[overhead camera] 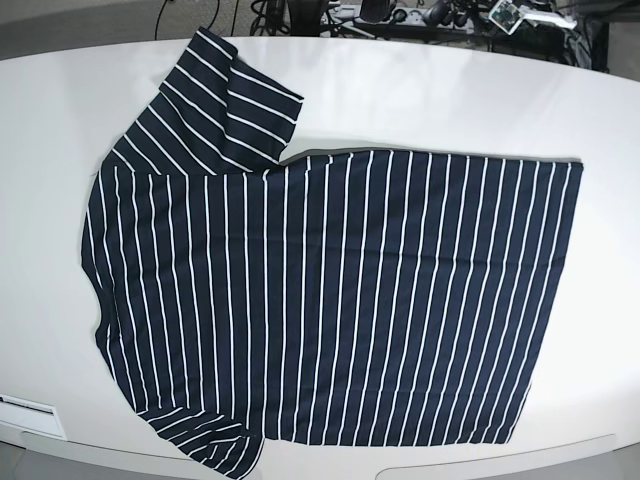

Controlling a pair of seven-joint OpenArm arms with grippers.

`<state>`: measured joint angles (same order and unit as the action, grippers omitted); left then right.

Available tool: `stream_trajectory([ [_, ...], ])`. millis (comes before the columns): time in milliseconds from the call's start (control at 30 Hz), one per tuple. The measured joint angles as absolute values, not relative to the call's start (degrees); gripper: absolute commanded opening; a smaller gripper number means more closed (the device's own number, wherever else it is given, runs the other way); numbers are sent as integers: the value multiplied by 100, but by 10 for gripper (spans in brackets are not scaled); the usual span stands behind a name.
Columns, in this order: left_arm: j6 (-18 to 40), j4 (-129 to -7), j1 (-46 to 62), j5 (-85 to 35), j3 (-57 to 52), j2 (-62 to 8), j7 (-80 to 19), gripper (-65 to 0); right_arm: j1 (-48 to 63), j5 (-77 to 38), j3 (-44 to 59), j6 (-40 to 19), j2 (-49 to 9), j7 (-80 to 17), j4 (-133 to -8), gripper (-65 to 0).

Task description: Fold the T-shirt properly

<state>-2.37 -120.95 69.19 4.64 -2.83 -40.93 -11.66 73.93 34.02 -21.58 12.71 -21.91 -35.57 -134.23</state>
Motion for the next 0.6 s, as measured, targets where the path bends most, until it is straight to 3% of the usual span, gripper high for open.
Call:
stream_trajectory([
  [133, 91, -12081, 6191, 899, -388, -4239, -1142, -650, 6923, 3350, -2165, 882, -2182, -3581, -13413, -650],
  [300, 193, -11644, 5618, 1396, -497, -4831, -1107, -650, 6348, 3389, -2161, 864, -2191, -3474, -13413, -650],
  [600, 1533, -10289, 4491, 2023, -489, -6213, -154, -650, 6029, 3387, -2165, 788, -2191, -3361, -13413, -650],
])
